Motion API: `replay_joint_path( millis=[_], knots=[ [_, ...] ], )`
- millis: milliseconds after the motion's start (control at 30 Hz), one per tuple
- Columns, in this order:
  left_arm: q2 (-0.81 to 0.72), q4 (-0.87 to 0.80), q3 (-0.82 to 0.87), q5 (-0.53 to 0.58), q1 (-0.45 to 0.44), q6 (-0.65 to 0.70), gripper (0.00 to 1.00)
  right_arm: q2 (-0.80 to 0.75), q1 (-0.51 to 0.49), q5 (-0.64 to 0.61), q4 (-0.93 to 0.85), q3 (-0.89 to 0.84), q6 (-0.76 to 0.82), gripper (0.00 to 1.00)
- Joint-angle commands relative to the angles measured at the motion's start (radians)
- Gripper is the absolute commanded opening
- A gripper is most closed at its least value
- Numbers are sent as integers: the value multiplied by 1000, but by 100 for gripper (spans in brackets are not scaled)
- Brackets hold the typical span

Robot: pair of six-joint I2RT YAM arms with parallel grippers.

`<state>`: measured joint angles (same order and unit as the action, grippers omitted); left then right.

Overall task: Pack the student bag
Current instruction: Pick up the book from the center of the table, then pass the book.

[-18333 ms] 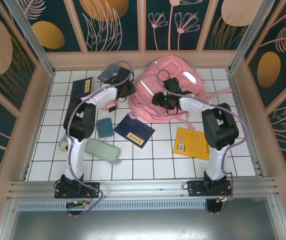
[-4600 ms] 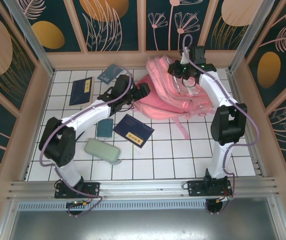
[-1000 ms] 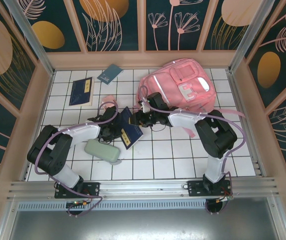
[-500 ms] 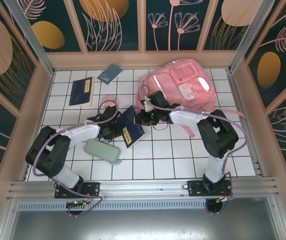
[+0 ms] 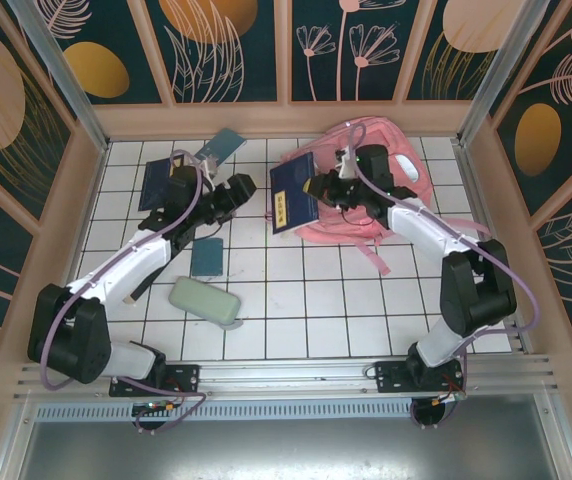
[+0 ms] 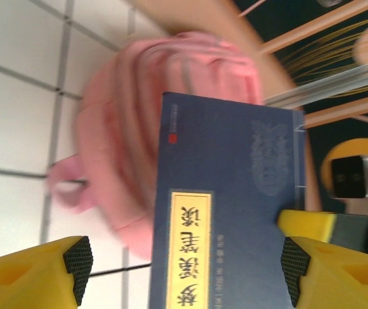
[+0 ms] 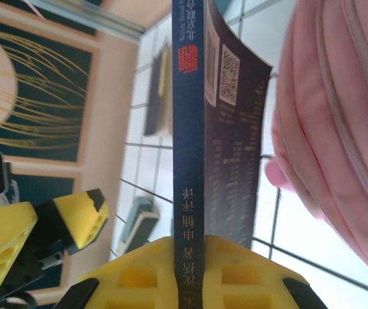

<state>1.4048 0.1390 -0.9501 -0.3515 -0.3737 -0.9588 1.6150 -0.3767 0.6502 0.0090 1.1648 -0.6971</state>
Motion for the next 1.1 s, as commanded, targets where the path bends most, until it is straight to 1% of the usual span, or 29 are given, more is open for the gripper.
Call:
replay_joint_path(
  millis=[0, 133, 233, 333, 400, 467, 567, 600, 667, 833, 933, 1067],
  knots=[
    [51, 302, 10, -192, 24, -130, 80, -53, 17, 101, 146, 42, -103, 0],
    [119, 424, 4, -240, 43, -220, 81, -67, 41, 133, 255, 51, -195, 0],
    [154, 510, 10, -265, 47, -287, 86, -68, 52, 151, 313, 65, -246, 0],
    [187, 616, 18, -298, 48, -360, 88, -67, 55, 158, 342, 77, -273, 0],
    [202, 644, 22, -308, 48, -389, 91, -66, 55, 159, 358, 81, -286, 0],
    [213, 685, 31, -319, 47, -416, 91, -61, 56, 161, 381, 78, -305, 0],
    [226, 802, 56, -335, 48, -486, 92, -49, 56, 167, 409, 78, -327, 0],
    [232, 828, 57, -343, 47, -502, 92, -43, 55, 165, 424, 72, -341, 0],
    [244, 814, 49, -353, 47, -505, 90, -39, 55, 160, 457, 65, -362, 0],
    [261, 818, 48, -369, 47, -509, 90, -20, 49, 170, 487, 76, -385, 0],
    [279, 904, 41, -390, 46, -567, 89, -7, 43, 170, 486, 75, -384, 0],
    [291, 1012, 35, -403, 47, -634, 81, 14, 30, 169, 493, 68, -387, 0]
  ],
)
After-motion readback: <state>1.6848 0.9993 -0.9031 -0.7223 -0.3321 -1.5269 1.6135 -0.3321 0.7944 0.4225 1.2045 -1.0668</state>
